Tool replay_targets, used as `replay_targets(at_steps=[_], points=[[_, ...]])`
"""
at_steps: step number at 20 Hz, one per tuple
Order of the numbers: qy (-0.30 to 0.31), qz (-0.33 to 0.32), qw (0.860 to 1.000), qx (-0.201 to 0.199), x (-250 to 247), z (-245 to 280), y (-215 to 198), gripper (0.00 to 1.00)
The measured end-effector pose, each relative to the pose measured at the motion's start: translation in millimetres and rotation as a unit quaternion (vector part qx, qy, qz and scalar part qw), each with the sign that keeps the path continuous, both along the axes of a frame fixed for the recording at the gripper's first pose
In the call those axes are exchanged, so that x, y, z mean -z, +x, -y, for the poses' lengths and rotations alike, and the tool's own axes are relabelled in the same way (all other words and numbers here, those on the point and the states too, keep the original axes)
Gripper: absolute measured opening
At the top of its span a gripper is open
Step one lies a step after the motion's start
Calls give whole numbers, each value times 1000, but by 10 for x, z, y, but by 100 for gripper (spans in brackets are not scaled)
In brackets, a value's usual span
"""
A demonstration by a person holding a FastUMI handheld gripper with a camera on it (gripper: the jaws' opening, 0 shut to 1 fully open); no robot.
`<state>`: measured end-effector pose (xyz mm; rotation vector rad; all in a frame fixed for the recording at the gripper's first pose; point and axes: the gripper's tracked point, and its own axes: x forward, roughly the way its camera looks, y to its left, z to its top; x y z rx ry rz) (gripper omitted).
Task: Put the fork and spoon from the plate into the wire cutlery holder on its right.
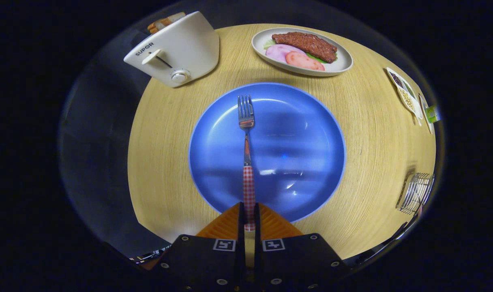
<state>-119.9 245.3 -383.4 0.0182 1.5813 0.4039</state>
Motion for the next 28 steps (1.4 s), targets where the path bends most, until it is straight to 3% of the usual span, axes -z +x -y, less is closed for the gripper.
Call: replay_targets(at_steps=[8,15,21,28], points=[[-11,59,997,52,-695,1292,142,9],[-61,80,989,104,-892,2574,-32,9],[-92,45,987,121,-839,3314,-348,9],[-102,0,990,94,-708,3662,-535,9]])
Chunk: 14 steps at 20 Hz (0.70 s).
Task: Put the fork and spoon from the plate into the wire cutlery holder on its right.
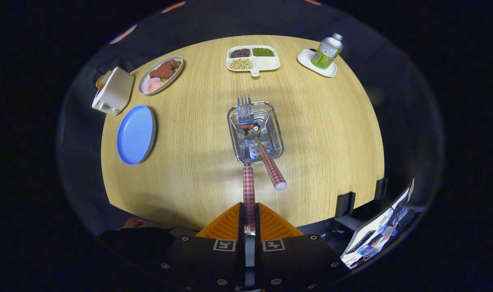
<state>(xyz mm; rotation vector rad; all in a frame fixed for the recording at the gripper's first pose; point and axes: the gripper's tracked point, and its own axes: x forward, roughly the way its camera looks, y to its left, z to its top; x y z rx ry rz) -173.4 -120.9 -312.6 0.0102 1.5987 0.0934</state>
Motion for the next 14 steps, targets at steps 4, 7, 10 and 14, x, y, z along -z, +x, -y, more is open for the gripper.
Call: replay_targets(at_steps=[4,7,10,14], points=[[11,-26,1000,-10,28,17,-21,10],[12,-38,999,-11,35,54,10,10],[16,-55,998,-14,9,71,-22,10],[17,-73,997,-16,4,92,-64,10]])
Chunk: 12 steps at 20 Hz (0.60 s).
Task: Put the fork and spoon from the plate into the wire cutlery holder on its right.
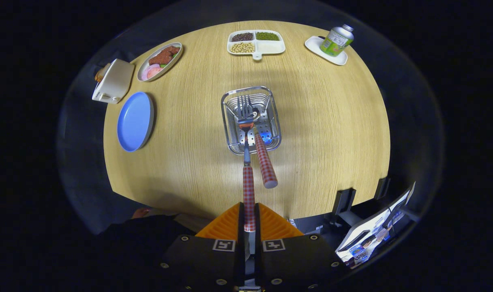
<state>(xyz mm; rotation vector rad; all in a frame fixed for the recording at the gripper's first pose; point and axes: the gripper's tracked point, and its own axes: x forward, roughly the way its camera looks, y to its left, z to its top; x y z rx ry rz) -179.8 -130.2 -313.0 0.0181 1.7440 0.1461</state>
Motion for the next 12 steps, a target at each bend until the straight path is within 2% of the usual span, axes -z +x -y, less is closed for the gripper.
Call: replay_targets(at_steps=[3,12], points=[[3,-7,1000,-2,-15,-17,36,12],[12,2,999,35,-25,-87,375,13]])
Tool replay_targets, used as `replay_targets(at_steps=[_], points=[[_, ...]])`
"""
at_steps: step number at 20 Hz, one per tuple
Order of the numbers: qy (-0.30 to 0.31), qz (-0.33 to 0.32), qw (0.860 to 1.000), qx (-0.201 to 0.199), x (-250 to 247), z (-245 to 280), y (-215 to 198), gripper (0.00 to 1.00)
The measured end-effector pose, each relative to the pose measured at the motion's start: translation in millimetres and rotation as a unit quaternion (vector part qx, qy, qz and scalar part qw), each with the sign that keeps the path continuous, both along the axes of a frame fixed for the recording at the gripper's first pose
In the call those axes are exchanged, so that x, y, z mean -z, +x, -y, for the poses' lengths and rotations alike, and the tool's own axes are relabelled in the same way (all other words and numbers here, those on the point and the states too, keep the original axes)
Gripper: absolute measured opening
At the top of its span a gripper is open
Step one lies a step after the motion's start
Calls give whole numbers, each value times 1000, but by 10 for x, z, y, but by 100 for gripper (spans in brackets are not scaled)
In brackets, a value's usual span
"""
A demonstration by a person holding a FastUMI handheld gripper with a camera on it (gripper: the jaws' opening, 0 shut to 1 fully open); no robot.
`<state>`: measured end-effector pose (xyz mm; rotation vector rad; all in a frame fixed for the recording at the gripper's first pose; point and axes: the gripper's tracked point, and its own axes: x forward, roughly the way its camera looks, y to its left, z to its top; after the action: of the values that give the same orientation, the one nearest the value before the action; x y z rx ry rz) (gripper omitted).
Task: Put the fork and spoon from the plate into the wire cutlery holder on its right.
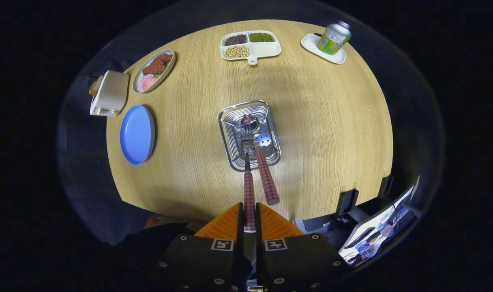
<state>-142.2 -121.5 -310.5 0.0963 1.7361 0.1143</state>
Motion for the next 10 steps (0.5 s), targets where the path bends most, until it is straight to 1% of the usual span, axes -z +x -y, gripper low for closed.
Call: replay_targets(at_steps=[6,9,10], points=[[19,47,998,48,-94,-92,368,13],[16,59,997,54,-45,-73,425,13],[24,70,996,58,-53,-115,476,13]])
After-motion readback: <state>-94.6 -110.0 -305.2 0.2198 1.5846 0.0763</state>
